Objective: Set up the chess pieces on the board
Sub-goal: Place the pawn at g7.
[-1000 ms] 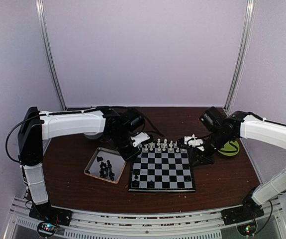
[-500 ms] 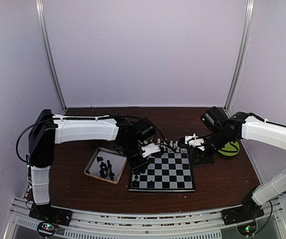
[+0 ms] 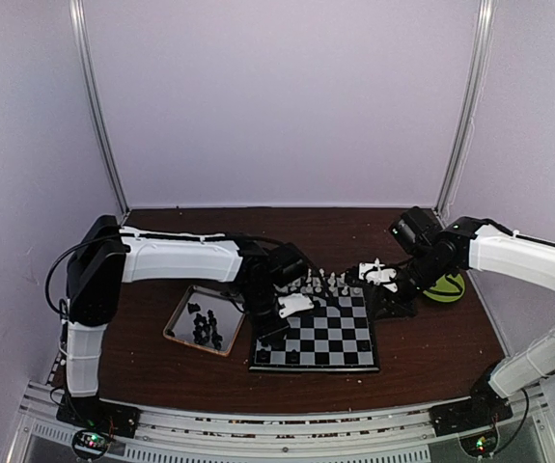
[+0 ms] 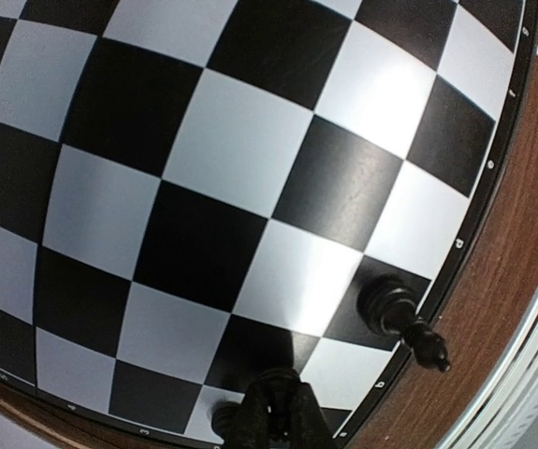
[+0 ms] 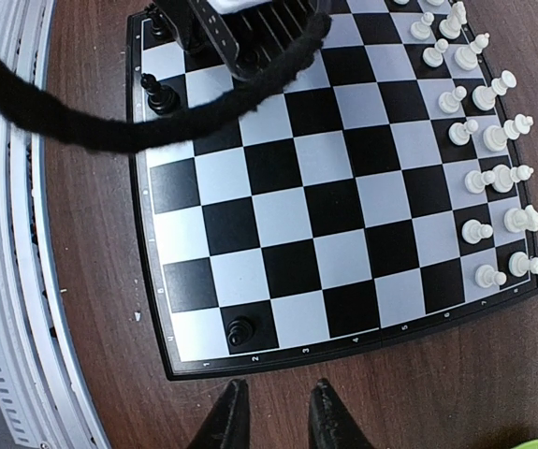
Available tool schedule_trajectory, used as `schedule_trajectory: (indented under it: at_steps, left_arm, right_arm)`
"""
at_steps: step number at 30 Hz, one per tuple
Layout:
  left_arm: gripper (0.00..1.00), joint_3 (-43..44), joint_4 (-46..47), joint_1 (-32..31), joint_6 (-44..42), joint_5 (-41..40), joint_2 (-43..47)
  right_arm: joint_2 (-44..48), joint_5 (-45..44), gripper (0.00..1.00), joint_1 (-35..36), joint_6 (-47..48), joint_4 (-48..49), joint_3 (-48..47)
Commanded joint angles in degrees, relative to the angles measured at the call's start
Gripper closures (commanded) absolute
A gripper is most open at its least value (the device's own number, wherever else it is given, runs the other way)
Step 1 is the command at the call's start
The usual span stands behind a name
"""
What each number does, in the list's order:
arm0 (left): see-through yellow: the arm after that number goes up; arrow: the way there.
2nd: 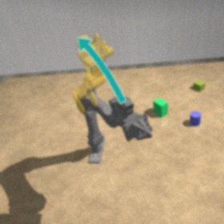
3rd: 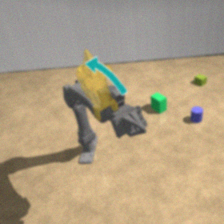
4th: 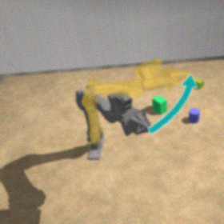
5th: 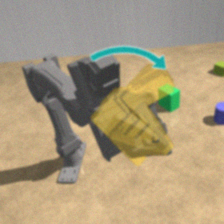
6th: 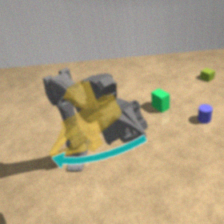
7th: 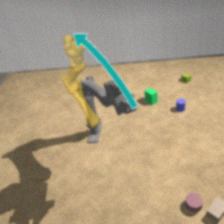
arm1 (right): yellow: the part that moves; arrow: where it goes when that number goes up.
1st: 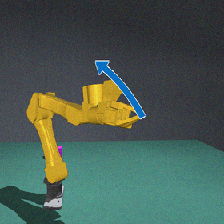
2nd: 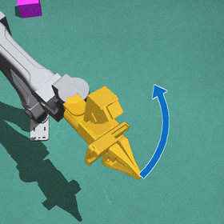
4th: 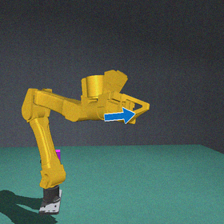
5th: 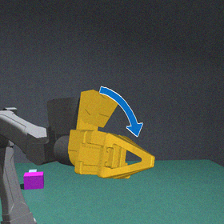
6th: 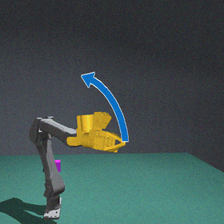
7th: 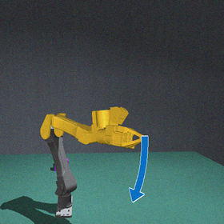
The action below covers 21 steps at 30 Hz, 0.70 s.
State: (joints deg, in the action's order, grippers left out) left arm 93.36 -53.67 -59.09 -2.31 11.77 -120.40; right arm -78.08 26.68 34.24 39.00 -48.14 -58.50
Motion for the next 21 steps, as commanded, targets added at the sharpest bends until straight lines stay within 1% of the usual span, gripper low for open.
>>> schedule_trajectory:
  at_steps: [1, 9, 21]
  left_arm:
    - [0.97, 1.6, -0.6, -0.5, -0.6, -2.2, -1.0]
    - [0.94, 2.0, -0.6, -0.5, -0.4, -2.2, -1.2]
    - [0.93, 2.9, -0.6, -0.5, -0.2, -2.6, -2.2]
  right_arm:
    - [0.3, -1.0, 0.77, -0.2, -0.1, 0.3, 0.5]
    - [-0.6, -0.8, 0.77, -0.2, 0.1, -0.1, 0.4]
    - [-1.2, -0.8, 0.77, -0.2, 0.2, -0.3, 0.3]
